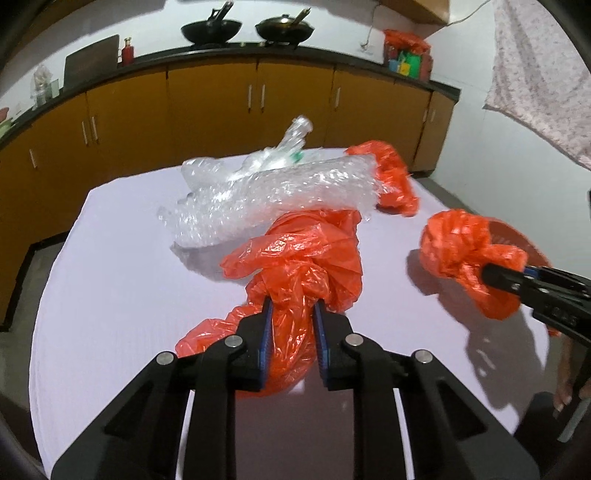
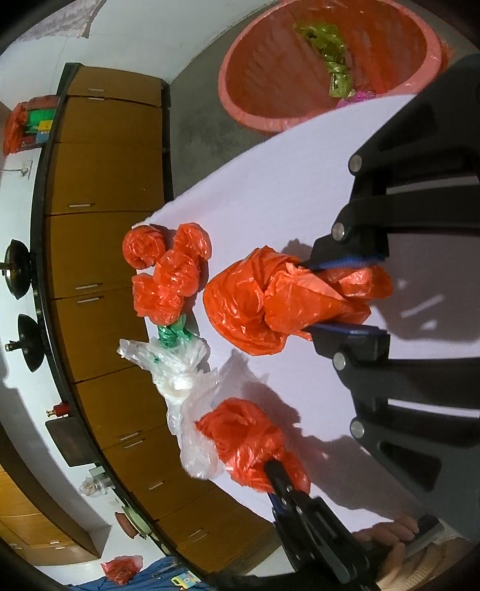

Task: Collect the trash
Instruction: 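Grasp an orange bag with the right tool while the left tool grasps another orange bag, then carry both orange bags over the orange wastebasket with both tools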

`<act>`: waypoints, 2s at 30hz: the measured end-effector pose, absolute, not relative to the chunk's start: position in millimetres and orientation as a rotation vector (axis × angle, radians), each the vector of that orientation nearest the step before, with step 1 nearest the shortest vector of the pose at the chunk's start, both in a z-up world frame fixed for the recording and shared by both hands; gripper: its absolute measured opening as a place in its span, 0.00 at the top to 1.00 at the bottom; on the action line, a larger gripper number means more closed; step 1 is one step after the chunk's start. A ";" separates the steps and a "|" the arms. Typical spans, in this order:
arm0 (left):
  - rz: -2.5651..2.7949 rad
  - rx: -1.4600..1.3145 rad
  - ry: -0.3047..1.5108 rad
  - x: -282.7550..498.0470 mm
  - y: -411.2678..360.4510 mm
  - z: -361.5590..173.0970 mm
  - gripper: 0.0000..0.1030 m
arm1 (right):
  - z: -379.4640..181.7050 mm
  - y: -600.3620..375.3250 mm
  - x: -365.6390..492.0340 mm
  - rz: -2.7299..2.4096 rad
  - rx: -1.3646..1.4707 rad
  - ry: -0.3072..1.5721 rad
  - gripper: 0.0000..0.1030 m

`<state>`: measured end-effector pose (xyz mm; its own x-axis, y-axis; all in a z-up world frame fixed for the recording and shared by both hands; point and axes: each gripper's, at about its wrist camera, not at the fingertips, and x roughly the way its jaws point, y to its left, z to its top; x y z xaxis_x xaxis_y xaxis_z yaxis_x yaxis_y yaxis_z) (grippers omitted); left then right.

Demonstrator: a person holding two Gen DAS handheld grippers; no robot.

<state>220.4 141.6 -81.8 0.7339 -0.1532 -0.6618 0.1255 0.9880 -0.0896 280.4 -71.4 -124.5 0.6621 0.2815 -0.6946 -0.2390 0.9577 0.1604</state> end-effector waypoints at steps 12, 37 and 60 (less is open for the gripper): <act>-0.209 -0.061 0.633 190.0 118.3 -43.8 0.81 | -101.6 -104.1 245.0 0.242 0.081 0.741 0.77; -0.186 -0.060 0.575 192.0 92.8 -19.0 0.81 | -70.5 -146.4 210.7 0.196 0.112 0.655 0.77; -0.402 -0.013 0.594 220.2 -49.2 -22.4 0.81 | -64.2 -294.7 195.6 -0.095 0.195 0.562 0.77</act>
